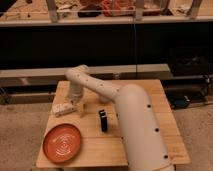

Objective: Place the bottle in the ceramic bowl

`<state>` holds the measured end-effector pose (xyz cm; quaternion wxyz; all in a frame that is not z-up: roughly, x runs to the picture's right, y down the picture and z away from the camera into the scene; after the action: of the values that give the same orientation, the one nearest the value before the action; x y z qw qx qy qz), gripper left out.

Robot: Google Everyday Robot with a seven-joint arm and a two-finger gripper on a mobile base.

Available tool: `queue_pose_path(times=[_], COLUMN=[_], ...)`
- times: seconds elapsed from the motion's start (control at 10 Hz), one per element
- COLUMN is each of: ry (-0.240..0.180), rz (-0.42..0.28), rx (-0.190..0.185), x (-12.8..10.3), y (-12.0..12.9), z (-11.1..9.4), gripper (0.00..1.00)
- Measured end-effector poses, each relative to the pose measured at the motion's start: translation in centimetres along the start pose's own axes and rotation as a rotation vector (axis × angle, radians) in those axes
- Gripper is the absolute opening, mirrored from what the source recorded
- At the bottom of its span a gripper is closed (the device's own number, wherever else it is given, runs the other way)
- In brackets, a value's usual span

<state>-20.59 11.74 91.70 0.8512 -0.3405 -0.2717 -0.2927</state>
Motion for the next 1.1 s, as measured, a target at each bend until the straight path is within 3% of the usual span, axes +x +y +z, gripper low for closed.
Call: queue_pose_path(times=[0.1, 0.3, 0.8, 1.0, 1.1], ry=[-0.003, -0.005, -0.011, -0.001, 0.003], rz=[-0.002, 0.002, 0.000, 0.008, 0.014], rx=[-0.002, -0.012, -0.022, -0.025, -0.022], x=[-0.4, 0.1, -0.2, -0.1, -0.3], y=[-0.4, 0.1, -0.2, 0.3, 0.5], z=[0.2, 0.1, -0.1, -1.5, -2.7], gripper=[0.74, 0.62, 0.10, 0.00, 0.00])
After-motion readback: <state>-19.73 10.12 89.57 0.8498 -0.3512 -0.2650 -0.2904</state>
